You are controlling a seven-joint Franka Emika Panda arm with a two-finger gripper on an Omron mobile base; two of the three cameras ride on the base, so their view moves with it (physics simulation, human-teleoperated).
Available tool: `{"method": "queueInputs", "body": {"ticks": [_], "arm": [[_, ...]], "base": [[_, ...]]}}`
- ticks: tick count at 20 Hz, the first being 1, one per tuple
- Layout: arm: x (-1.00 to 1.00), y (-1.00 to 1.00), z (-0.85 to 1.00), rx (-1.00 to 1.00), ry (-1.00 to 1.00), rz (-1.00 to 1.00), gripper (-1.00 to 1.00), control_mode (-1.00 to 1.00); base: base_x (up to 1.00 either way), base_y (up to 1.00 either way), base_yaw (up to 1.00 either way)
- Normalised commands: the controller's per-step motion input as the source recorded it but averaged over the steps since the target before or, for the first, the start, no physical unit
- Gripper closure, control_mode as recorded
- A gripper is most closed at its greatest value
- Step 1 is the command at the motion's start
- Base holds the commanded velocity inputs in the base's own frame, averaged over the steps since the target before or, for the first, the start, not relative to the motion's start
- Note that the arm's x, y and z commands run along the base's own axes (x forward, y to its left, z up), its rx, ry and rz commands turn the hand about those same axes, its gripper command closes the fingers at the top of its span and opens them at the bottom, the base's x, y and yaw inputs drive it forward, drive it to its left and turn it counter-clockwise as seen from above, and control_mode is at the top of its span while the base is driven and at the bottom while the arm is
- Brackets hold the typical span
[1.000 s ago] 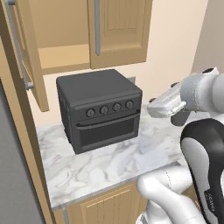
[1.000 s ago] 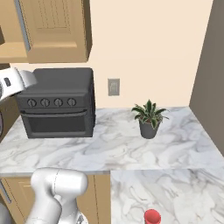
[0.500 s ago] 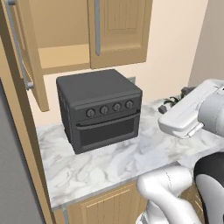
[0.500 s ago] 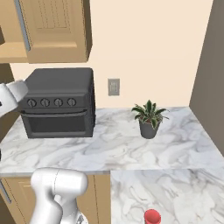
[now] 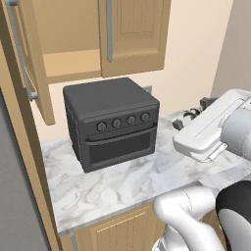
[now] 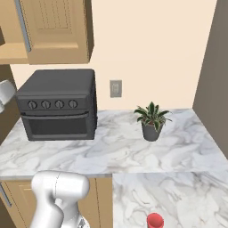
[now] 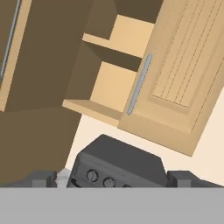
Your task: Pick the avocado and bread from the counter and place them on the plate. Then pick the jam from the cabinet and place it next to the plate. Lastly close the cabinet door.
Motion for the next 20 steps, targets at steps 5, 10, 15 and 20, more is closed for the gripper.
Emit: {"method": "queueInputs", "body": {"ticks": [5,10,15,20], "arm": [[-0.20,0.06,0.00,0.00,-0.06,0.00,-1.00,-1.00],[-0.16,0.47,0.00,0.00,-0.01,0.02,-1.00,-1.00],[-0.06,0.40,0.00,0.03,0.02,0.07,-1.00,-1.00],[-0.10,0.20,0.00,0.09,0.00,0.10,-1.00,-1.00]], "base": [[0.00,0.00,0.00],[0.00,0.00,0.00],[0.00,0.00,0.00],[0.00,0.00,0.00]]}}
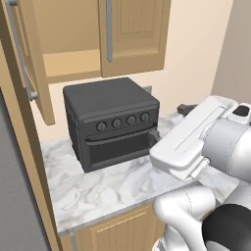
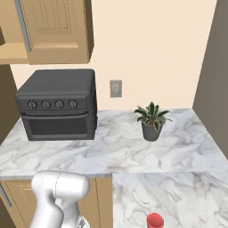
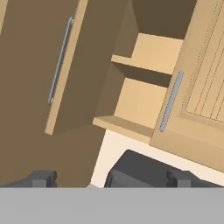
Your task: Pick the avocado and bread from the counter and place them on the plate. Then pick the jam from the cabinet and place it next to the plate. Lastly close the cabinet door.
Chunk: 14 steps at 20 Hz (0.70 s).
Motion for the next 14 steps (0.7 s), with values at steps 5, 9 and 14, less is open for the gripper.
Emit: {"method": "queueInputs", "body": {"ticks": [5,9,14], "arm": [[-0.13,0.07,-0.01,0.15,0.03,0.13,-1.00,-1.00],[-0.05,0.14,0.00,0.15,0.00,0.08,-1.00,-1.00],[-0.01,0.40,0.00,0.12,-0.05,0.01,-1.00,-1.00]], "base": [[0.00,0.00,0.00],[0.00,0.00,0.00],[0.00,0.00,0.00]]}}
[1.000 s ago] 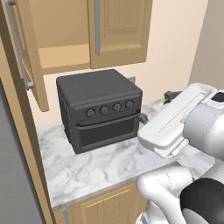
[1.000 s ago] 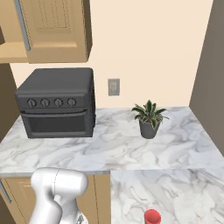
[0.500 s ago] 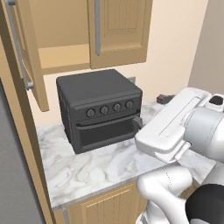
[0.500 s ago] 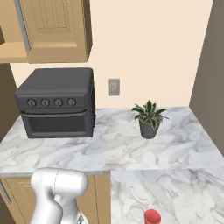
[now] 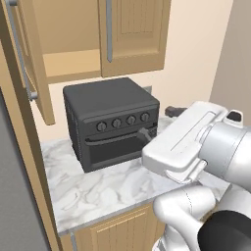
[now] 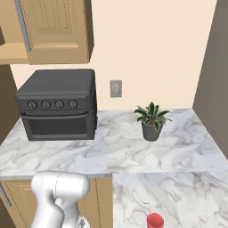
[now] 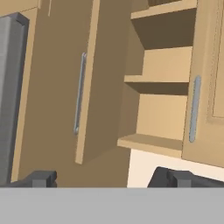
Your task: Pick the avocado and bread from the counter and place them on the plate. Then pick the jam from the cabinet and place it next to the plate. Lastly close the cabinet door.
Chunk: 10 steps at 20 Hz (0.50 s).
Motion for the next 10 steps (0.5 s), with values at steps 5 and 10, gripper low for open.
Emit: {"method": "queueInputs", "body": {"ticks": [5,10], "arm": [[0.01,0.45,-0.03,0.09,0.00,0.00,-1.00,-1.00],[0.22,0.29,-0.01,0.13,0.08,0.07,-1.00,-1.00]], "base": [[0.00,0.00,0.00],[0.00,0.00,0.00]]}}
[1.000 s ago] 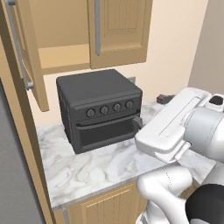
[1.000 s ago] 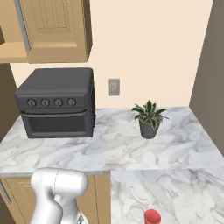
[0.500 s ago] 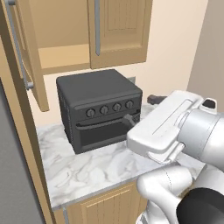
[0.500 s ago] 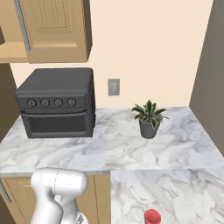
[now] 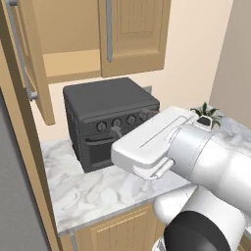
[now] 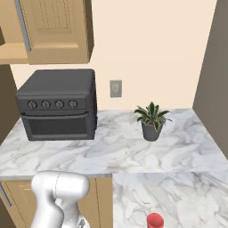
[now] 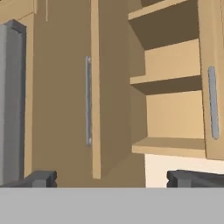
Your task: Pick the avocado and bread from the counter and place them on the plate. Then pick the jam from the cabinet and place it next to the plate. Lastly close the cabinet door.
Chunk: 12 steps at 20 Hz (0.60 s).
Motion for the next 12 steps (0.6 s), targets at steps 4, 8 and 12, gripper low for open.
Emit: {"method": "queueInputs", "body": {"ticks": [4,8,12], "arm": [[0.05,0.10,-0.06,0.15,0.08,0.10,-1.00,-1.00],[0.00,0.13,-0.14,0.15,0.03,0.03,-1.00,-1.00],[0.00,0.21,-0.06,0.11,0.00,-0.01,-1.00,-1.00]], "base": [[0.00,0.00,0.00],[0.00,0.00,0.00],[0.00,0.00,0.00]]}}
